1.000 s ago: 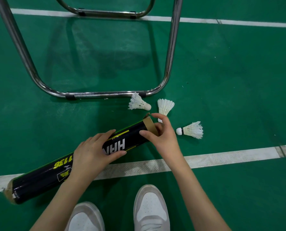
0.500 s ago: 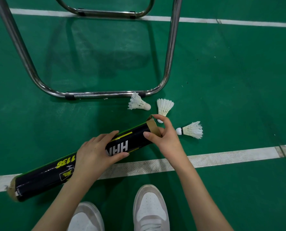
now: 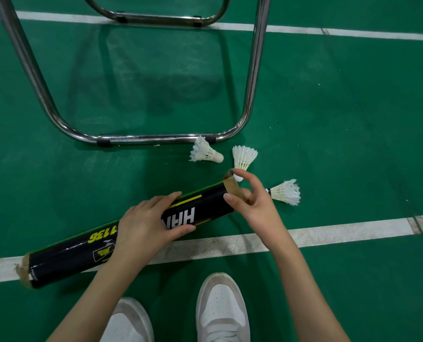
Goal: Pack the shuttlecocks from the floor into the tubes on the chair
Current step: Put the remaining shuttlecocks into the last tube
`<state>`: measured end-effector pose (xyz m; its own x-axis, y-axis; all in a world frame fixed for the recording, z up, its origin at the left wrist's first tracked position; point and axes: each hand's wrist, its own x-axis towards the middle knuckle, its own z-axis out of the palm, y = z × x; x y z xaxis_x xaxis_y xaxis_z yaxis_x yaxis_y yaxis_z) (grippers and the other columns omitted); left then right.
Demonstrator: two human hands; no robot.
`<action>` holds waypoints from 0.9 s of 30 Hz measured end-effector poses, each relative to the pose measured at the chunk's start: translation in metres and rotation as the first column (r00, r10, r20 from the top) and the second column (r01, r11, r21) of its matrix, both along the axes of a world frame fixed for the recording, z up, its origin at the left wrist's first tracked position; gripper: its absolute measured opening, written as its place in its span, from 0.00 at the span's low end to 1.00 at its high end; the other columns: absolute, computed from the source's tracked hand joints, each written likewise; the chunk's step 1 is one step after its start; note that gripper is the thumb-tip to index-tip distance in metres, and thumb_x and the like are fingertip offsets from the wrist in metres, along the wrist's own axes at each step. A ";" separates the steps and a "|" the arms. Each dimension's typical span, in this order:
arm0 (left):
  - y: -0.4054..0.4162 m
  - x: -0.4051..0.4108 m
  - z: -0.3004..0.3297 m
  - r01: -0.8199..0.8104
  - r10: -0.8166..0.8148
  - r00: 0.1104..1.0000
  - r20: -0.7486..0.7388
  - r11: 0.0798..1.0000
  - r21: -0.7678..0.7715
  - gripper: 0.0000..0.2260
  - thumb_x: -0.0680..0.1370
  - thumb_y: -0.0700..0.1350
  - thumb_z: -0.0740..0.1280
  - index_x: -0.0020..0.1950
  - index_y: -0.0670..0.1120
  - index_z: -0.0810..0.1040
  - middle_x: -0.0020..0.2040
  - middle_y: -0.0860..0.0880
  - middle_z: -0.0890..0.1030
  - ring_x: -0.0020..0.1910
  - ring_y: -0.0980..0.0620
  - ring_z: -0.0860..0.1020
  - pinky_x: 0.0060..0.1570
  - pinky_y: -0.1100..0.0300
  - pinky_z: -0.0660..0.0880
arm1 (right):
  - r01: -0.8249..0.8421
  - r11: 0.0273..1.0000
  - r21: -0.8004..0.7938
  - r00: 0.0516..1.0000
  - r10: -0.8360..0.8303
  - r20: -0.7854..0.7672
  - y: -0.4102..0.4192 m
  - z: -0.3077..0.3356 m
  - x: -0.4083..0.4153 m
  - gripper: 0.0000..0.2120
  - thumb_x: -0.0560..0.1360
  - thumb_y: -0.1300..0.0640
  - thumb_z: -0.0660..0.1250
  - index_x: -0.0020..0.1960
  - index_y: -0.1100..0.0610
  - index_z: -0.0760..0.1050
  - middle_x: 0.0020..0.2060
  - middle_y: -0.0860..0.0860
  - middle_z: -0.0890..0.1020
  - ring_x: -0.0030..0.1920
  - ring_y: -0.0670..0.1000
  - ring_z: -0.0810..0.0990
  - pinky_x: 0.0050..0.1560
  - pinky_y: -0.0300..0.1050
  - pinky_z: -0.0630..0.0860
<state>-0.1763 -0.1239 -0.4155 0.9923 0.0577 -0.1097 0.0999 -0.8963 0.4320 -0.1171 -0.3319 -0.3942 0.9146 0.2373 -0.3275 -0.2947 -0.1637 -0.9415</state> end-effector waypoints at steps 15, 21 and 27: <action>-0.002 0.002 -0.001 -0.005 0.004 1.000 0.012 1.000 0.017 0.38 0.62 0.74 0.54 0.65 0.56 0.74 0.55 0.54 0.81 0.51 0.48 0.80 0.40 0.55 0.74 | 0.427 0.739 -0.522 0.894 -0.259 0.365 -0.076 -0.022 0.020 0.17 0.72 0.59 0.68 0.61 0.55 0.72 0.54 0.45 0.74 0.63 0.49 0.67 0.58 0.36 0.60; -0.003 0.002 -0.003 0.002 -0.003 1.000 0.009 1.000 0.026 0.38 0.62 0.74 0.55 0.65 0.55 0.75 0.54 0.54 0.81 0.50 0.48 0.80 0.41 0.54 0.74 | 0.421 0.736 -0.531 0.907 -0.345 0.242 -0.083 -0.037 0.019 0.23 0.72 0.61 0.69 0.65 0.58 0.67 0.62 0.53 0.74 0.61 0.52 0.72 0.62 0.42 0.66; -0.004 0.002 -0.003 0.007 -0.007 1.000 -0.008 1.000 0.023 0.39 0.62 0.75 0.54 0.66 0.56 0.73 0.56 0.55 0.81 0.52 0.49 0.79 0.42 0.55 0.74 | 0.424 0.759 -0.495 0.903 -0.397 0.165 -0.081 -0.040 0.013 0.18 0.75 0.63 0.65 0.64 0.55 0.68 0.50 0.53 0.75 0.48 0.49 0.73 0.48 0.37 0.65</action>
